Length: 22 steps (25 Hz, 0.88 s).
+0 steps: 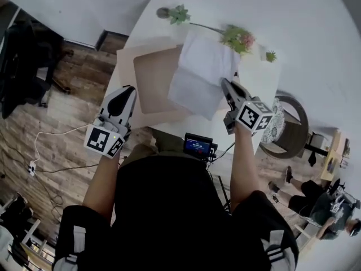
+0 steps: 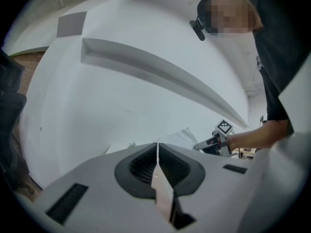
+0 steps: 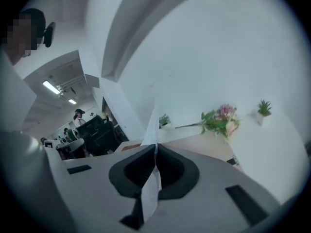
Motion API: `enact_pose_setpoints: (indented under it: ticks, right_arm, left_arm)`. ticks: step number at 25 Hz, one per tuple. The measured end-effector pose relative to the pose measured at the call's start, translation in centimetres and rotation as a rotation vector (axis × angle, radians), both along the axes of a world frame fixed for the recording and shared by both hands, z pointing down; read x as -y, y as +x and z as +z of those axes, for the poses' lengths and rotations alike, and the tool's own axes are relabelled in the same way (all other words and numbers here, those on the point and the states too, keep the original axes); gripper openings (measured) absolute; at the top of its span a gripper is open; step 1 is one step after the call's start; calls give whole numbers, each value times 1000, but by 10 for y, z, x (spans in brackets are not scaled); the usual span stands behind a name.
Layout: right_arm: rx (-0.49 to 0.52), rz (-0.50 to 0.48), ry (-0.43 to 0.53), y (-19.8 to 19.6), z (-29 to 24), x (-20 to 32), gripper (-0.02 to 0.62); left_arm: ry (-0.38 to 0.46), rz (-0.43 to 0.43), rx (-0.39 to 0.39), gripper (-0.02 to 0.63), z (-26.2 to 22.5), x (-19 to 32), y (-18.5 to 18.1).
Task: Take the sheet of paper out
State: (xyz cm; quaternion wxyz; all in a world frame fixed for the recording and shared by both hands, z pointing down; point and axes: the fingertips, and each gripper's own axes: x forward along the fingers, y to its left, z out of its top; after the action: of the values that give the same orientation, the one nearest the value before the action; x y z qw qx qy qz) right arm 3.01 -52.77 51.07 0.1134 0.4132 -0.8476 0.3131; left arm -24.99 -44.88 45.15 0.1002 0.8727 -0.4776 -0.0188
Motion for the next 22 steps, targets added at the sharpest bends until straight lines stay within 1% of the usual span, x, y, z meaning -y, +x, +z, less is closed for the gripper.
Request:
enact_pose_setpoints:
  ticks: [3, 6, 12, 15, 18, 22]
  right_arm:
    - [-27, 78, 151, 11, -45, -27, 17]
    - [-36, 158, 294, 21, -87, -62, 17]
    - [-30, 305, 510, 34, -135, -150, 17]
    - [-23, 361, 565, 48, -141, -192, 17]
    - [-39, 406, 604, 58, -145, -235, 17]
    - [-40, 436, 636, 60, -145, -283, 17]
  left_arm:
    - [45, 27, -11, 14, -22, -17, 4]
    - [87, 48, -3, 14, -43, -38, 10]
    - [154, 56, 22, 14, -75, -96, 4]
    - [181, 48, 34, 14, -82, -124, 5]
    - [192, 42, 41, 14, -85, -156, 8]
    - [176, 47, 35, 14, -78, -192, 9]
